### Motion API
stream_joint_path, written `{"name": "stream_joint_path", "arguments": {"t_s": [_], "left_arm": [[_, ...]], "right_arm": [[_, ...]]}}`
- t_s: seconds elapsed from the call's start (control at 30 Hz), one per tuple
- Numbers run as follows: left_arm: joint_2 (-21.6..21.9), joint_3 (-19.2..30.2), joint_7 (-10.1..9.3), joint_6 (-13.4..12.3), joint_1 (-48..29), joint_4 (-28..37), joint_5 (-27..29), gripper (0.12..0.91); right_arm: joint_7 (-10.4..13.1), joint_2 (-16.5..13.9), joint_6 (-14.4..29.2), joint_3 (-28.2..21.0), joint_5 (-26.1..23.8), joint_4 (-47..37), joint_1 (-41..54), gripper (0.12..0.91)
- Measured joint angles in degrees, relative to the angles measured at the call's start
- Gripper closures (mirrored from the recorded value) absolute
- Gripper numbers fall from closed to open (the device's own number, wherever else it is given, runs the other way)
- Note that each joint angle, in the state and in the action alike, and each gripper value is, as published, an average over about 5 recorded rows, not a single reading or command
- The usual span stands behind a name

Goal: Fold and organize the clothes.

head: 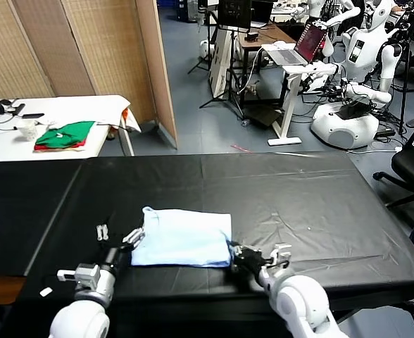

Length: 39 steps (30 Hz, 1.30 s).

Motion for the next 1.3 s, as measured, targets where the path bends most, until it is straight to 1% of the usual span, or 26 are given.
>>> {"name": "stream_joint_path", "arguments": {"t_s": [0.03,0.13,0.17,0.23,0.27,0.37,0.4,0.5,0.6,0.7,0.8,0.9,1.0,1.13,1.2,1.3], "left_arm": [[0.1,-0.14,0.37,-0.63,0.23,0.06,-0.55,0.123],[0.45,-0.53,1.57,-2.12,1.04,0.19,-1.28,0.123],[0.56,-0.59,1.61,-2.1,1.34,0.09,-1.38,0.123],[0.86,-0.57,0.77,-1.35,2.04,-0.35,-1.79,0.123],[1.02,-0.53,0.12,-0.83,2.44,-0.69,-2.15,0.123],[1.59,-0.49,-1.42,0.48,3.98,-2.02,-2.94,0.123],[1.76,-0.53,-1.68,0.67,4.6,-2.47,-3.05,0.123],[2.07,-0.78,-2.18,0.71,6.67,-3.68,-3.14,0.123],[2.25,-1.28,-2.7,0.78,8.78,-4.74,-3.59,0.123],[2.56,-1.98,-2.98,1.19,10.84,-5.86,-4.37,0.123],[2.75,-2.77,-2.94,1.53,12.98,-7.04,-4.69,0.123],[2.73,-3.63,-2.86,2.07,15.14,-8.0,-4.73,0.123],[2.6,-4.54,-2.84,2.81,17.06,-8.92,-5.15,0.123],[2.6,-5.96,-2.81,3.1,19.45,-10.09,-6.61,0.123],[2.46,-6.7,-2.76,2.36,20.53,-10.39,-7.21,0.123],[1.9,-7.54,-2.65,0.23,21.92,-10.21,-7.26,0.123]], "right_arm": [[0.01,-0.23,0.0,0.43,0.0,0.42,-0.2,0.786],[0.1,-1.01,0.0,1.56,-0.21,1.93,-1.04,0.613],[0.17,-1.28,0.01,1.91,-0.55,2.5,-1.43,0.537],[0.35,-1.87,0.6,2.69,-1.86,3.66,-2.49,0.423],[0.43,-2.17,1.53,3.03,-2.9,4.31,-3.22,0.348],[0.15,-3.24,7.01,4.05,-6.64,6.18,-6.3,0.192],[-0.02,-3.59,9.6,4.35,-7.98,6.81,-7.64,0.159],[-0.04,-4.23,17.5,5.12,-11.61,8.47,-12.08,0.124],[1.37,-4.2,24.55,5.53,-15.19,9.8,-16.46,0.119],[2.87,-4.05,30.29,5.81,-19.2,10.85,-20.65,0.118],[4.85,-3.87,35.6,5.96,-23.5,11.92,-25.22,0.118],[7.72,-3.44,39.77,5.73,-26.69,13.01,-30.12,0.118],[10.95,-2.86,42.12,5.16,-28.12,14.16,-34.95,0.118],[14.45,-2.53,42.77,4.84,-27.55,15.59,-40.16,0.118],[15.43,-2.59,42.61,4.81,-26.78,16.34,-42.11,0.118],[15.96,-2.65,42.0,4.48,-26.15,17.43,-44.13,0.118]]}}
